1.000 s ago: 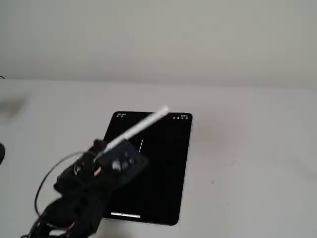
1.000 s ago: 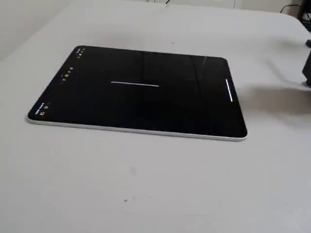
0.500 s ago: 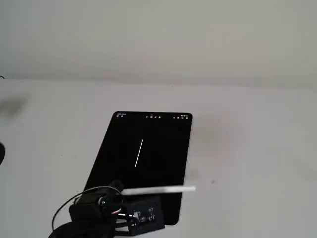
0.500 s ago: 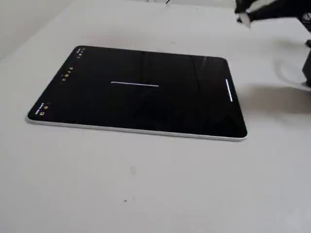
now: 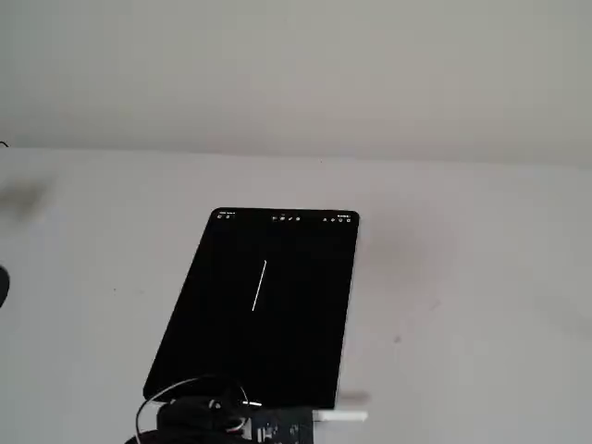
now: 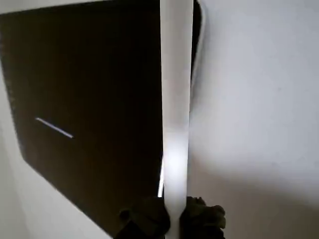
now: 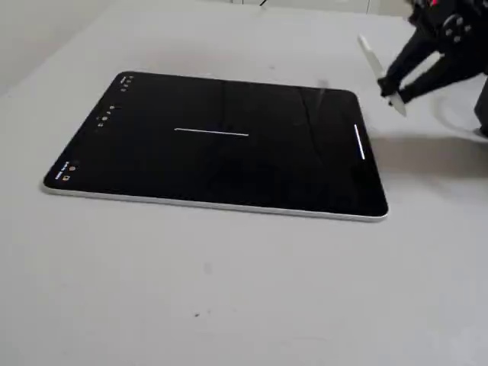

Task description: Draw a line in the middle of the ipad using the apple pencil

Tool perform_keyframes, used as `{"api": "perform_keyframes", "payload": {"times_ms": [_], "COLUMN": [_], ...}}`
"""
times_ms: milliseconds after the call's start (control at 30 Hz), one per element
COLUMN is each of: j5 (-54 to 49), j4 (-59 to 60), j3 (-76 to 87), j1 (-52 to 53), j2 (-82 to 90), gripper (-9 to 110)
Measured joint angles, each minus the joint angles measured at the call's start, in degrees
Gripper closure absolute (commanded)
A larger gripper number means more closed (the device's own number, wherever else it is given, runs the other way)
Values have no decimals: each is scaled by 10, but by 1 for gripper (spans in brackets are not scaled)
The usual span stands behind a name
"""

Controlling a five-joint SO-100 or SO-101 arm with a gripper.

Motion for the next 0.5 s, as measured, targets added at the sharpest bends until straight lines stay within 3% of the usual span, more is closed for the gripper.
{"api": "perform_keyframes", "payload": {"times_ms": [500], "j5": [0], "j4": [0], "j3": [4], "j1": [0], "j2": [4], "gripper": [101]}}
